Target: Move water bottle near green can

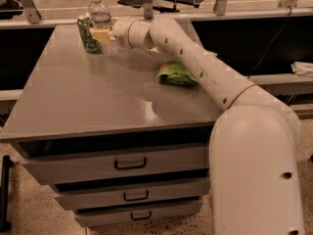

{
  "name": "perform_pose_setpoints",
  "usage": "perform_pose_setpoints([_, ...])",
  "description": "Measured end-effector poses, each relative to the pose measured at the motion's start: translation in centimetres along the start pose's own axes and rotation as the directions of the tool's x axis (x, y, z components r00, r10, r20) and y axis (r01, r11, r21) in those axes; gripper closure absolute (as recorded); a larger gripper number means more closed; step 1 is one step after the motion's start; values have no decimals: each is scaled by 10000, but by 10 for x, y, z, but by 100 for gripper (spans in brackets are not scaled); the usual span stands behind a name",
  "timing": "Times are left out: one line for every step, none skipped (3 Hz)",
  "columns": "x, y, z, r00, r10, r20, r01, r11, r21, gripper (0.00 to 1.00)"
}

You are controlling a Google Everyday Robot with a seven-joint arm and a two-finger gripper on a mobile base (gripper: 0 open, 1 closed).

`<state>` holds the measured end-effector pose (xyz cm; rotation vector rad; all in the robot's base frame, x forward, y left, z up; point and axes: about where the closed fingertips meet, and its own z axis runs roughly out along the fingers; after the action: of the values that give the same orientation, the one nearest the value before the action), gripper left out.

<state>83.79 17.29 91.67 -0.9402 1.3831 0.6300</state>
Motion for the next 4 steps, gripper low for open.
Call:
perform_pose_setpoints([5, -2, 3, 9999, 161, 6, -161, 9999, 16, 22])
perform_pose_setpoints([7, -2, -1, 9995, 313, -57, -312, 9995, 88, 0])
perform_pose_setpoints([-3, -1, -8, 9999, 135, -78, -134, 9999, 62, 0])
perform_pose_setpoints([-27, 0, -32, 9991, -373, -180, 373, 9993, -21, 0])
